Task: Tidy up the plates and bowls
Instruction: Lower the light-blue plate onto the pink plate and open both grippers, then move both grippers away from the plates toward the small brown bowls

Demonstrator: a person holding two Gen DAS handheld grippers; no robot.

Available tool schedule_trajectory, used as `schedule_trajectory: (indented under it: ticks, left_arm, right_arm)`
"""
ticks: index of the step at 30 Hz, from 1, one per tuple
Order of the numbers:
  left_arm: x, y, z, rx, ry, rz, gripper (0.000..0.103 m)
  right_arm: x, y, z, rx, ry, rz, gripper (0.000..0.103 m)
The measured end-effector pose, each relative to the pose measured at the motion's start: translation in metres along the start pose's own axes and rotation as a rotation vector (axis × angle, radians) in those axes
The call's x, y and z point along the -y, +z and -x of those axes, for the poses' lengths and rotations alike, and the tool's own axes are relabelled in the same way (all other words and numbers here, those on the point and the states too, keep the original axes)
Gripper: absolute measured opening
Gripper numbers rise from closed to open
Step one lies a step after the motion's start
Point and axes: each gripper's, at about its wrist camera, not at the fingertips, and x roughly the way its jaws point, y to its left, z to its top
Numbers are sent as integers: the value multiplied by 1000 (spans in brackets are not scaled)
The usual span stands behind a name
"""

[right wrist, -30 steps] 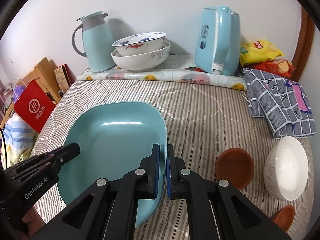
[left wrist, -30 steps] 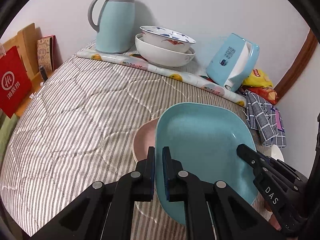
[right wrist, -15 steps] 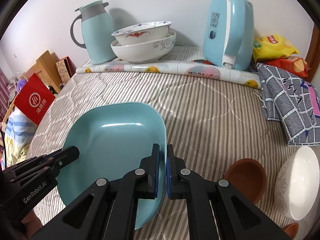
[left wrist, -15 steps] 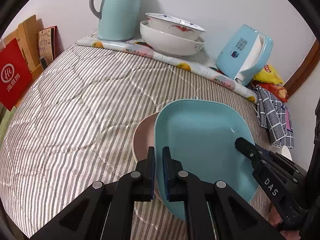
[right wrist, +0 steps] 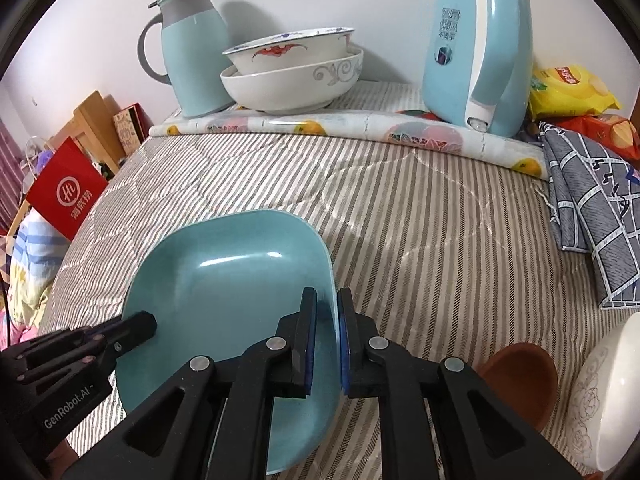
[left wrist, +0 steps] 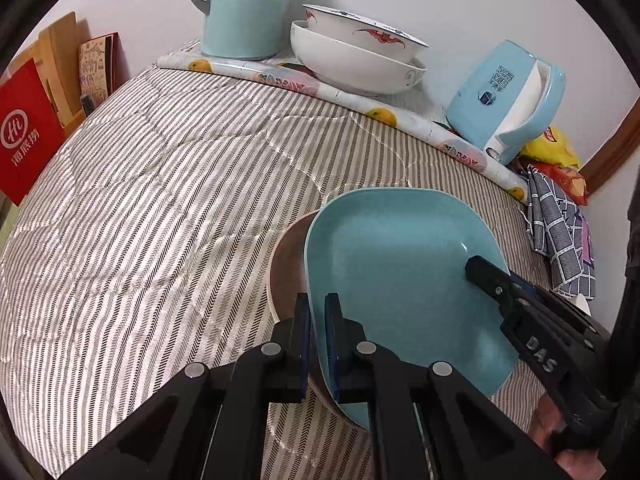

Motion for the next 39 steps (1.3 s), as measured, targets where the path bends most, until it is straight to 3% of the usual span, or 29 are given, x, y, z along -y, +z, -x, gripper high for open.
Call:
schedule_trajectory:
  ticks: [2, 4, 7, 16, 21, 23, 24, 27, 35, 39]
  left_arm:
    - [0, 0, 0, 2, 3, 5, 8]
    - [1, 0, 0, -1, 4, 12, 8]
    - [2, 1, 0, -8, -7, 13, 15]
    - [12, -4, 19, 41, -20, -17, 45]
    - [15, -10, 25, 41, -13, -29, 46]
    - [12, -12, 28, 47, -13, -22, 46]
    - [11, -13, 29, 48, -14, -19, 46]
    - [7, -13, 30, 42, -12, -14, 46]
    - [0, -5, 31, 58, -16, -3, 46]
    - [4, -3, 28, 51, -23, -8, 46]
  right_arm:
    - [4, -1, 6, 5, 50, -27, 18]
    - [7, -3, 13, 8, 38, -26, 32]
    - [12, -9, 25, 14, -9, -18, 33]
    - [23, -37, 49, -8, 52, -58, 33]
    - [19, -40, 53, 17, 61, -48, 33]
    - [17, -37, 48, 13, 73, -45, 23]
    - [15, -36, 46, 11, 80, -40, 11]
    - [9, -31, 38, 17, 64, -17, 6]
    - [3, -16, 22, -12, 6, 21, 8]
    - [9, -16, 35, 13, 5, 8, 16]
